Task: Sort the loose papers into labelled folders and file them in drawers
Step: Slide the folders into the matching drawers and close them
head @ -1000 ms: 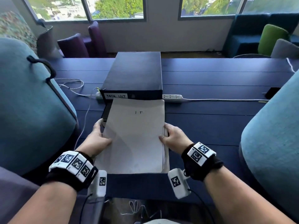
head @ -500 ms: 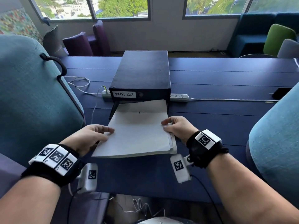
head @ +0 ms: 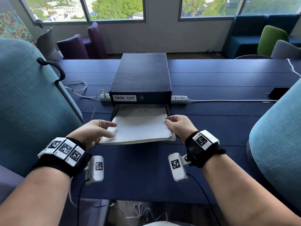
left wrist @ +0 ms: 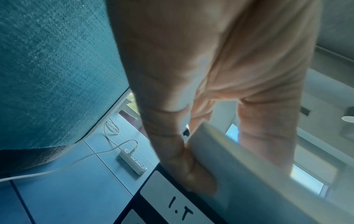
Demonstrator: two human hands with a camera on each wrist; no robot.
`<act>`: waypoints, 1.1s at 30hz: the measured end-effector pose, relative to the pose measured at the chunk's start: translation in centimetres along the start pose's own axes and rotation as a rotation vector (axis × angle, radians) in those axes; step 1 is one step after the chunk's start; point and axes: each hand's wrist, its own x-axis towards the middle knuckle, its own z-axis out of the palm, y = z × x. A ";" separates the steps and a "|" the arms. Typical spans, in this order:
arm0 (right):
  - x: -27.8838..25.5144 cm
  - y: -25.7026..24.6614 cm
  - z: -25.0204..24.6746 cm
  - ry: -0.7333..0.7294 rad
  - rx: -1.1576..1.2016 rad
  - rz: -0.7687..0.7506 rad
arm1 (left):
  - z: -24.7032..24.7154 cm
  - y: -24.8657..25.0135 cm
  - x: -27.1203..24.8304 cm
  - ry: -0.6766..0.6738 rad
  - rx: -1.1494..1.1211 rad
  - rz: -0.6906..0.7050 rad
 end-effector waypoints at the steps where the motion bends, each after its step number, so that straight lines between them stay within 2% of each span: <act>1: 0.0 0.1 -0.1 -0.007 0.012 0.007 | 0.0 -0.1 0.1 -0.011 0.021 0.019; 4: -0.4 -0.2 -0.1 -0.027 -0.012 -0.036 | 0.0 -0.1 0.6 0.004 0.104 0.108; 9: -0.4 -1.0 0.0 -0.099 -0.278 -0.181 | 0.4 -0.1 2.1 0.105 0.307 0.292; 12: 0.0 -0.8 0.6 -0.078 -0.376 -0.243 | 0.9 0.4 2.7 0.107 0.466 0.354; 15: 0.8 -0.2 1.3 -0.091 -0.504 -0.260 | 1.1 0.3 3.5 0.099 0.591 0.356; 22: 2.5 0.3 2.3 -0.086 -0.754 -0.347 | 2.1 0.2 5.7 0.237 0.720 0.400; 25: 2.2 0.4 2.6 -0.042 -0.871 -0.460 | 2.7 0.2 6.3 0.279 0.920 0.336; 27: 1.9 0.6 3.0 -0.065 -0.919 -0.510 | 3.0 0.1 6.8 0.298 1.030 0.289; 33: 3.3 1.2 3.5 -0.091 -1.156 -0.474 | 2.6 0.9 8.1 0.316 1.109 0.327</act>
